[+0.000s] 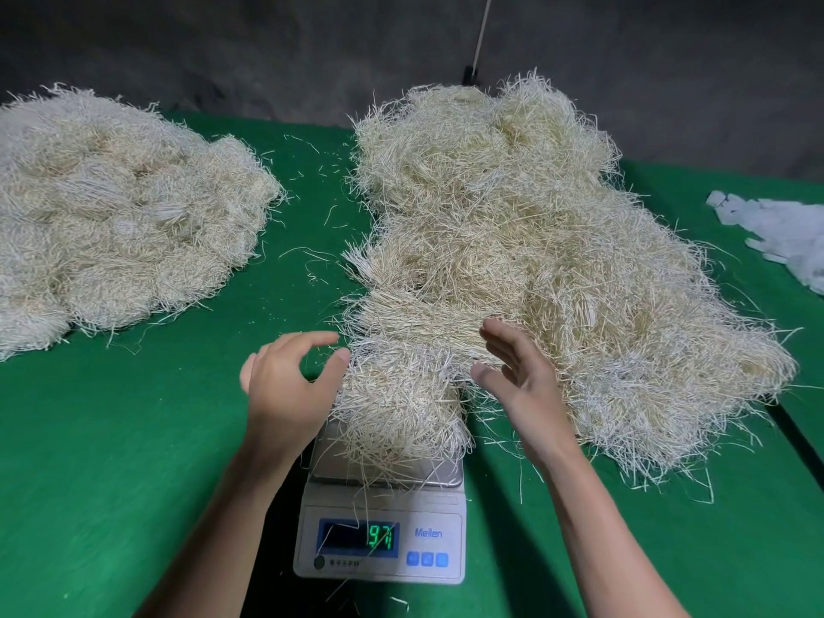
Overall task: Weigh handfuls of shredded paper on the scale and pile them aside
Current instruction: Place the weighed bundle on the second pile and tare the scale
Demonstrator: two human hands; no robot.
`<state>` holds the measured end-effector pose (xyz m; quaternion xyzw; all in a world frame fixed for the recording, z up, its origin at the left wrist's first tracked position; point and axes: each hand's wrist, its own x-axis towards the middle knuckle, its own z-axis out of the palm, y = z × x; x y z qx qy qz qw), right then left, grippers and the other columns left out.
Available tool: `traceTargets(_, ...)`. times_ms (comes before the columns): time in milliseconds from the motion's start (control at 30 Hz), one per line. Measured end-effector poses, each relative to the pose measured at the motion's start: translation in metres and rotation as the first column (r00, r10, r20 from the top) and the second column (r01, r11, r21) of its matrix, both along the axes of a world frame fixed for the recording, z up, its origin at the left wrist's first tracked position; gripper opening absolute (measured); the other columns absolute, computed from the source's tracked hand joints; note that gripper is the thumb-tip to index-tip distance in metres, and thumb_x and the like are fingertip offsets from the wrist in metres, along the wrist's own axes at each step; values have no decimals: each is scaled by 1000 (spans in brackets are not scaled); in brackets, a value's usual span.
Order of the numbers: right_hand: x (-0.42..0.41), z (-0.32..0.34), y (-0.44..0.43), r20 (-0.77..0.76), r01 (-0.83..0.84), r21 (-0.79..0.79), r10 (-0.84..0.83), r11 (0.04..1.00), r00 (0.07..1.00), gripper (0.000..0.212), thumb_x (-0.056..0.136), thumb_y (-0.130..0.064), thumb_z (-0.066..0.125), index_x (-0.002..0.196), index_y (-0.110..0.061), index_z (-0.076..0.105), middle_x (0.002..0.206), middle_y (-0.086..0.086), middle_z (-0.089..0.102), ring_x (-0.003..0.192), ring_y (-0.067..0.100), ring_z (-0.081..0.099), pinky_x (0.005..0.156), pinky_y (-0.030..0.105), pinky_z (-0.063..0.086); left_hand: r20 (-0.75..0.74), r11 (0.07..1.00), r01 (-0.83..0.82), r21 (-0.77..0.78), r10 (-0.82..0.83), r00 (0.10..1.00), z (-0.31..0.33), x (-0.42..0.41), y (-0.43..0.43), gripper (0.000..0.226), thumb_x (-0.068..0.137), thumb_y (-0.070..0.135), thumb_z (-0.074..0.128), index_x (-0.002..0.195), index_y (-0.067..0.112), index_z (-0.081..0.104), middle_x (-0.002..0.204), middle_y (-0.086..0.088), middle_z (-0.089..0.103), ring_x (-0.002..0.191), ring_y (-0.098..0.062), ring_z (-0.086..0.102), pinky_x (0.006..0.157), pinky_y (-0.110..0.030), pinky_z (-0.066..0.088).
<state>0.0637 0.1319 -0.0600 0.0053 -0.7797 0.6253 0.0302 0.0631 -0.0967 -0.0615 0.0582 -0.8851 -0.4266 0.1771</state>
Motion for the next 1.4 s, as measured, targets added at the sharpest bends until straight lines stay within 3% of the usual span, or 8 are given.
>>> traceTargets(200,-2,-26,-16,226,-78,156,41,985,973,92,71,-76,48,147,-46,3,157,-15,4,144,12,9,114,47,15,360,995,5,98,-40,932,-40,-26,10,63,96,53,31,151,27,15,157,8,16,145,-15,15,115,-57,4)
traceTargets(333,-3,-48,-44,414,-103,168,25,980,910,118,60,-96,26,152,-26,5,144,3,35,133,20,30,114,58,20,300,971,213,111,-237,924,-60,-16,47,50,101,44,21,145,23,32,146,13,34,135,-6,31,117,-39,18)
traceTargets(533,-8,-37,-71,365,6,-148,49,989,930,126,52,-99,28,148,-17,26,155,6,19,142,17,22,110,30,15,18,844,69,531,-93,996,-34,-5,81,34,102,18,35,73,9,50,63,3,42,51,-1,38,53,-13,35)
traceTargets(800,-68,13,-64,315,308,-259,-222,916,923,77,89,-52,54,139,0,26,103,8,50,78,7,44,71,19,40,-116,809,211,548,-176,977,20,-43,84,32,93,21,56,119,31,40,109,17,48,97,10,48,81,-1,34)
traceTargets(967,-104,62,-47,212,459,-332,-409,824,888,38,96,-35,50,66,-16,36,30,-12,24,26,2,22,35,15,26,59,560,150,815,-338,939,16,-42,68,77,68,91,29,138,60,22,151,30,18,137,5,17,112,-41,5)
traceTargets(1100,-126,82,-55,190,526,-487,-503,698,843,28,95,-38,52,102,-11,49,58,-8,42,44,-3,41,54,20,34,161,424,43,905,-434,886,3,-43,87,110,61,96,17,151,35,7,159,5,7,146,-17,7,116,-27,6)
traceTargets(1167,-125,81,-62,176,517,-513,-506,686,845,57,95,-44,50,137,-8,33,86,1,49,77,5,54,75,27,49,242,247,-129,960,-507,827,-3,-45,94,127,46,100,26,152,32,7,158,-7,17,144,-30,15,115,-51,5)
traceTargets(1400,-117,57,-64,-112,371,-295,-417,880,902,14,95,-26,53,91,-13,51,50,-11,44,37,3,37,39,16,34,157,-155,-305,940,-597,787,11,-67,104,119,40,91,38,133,18,48,94,-21,70,84,-35,69,79,-49,51)
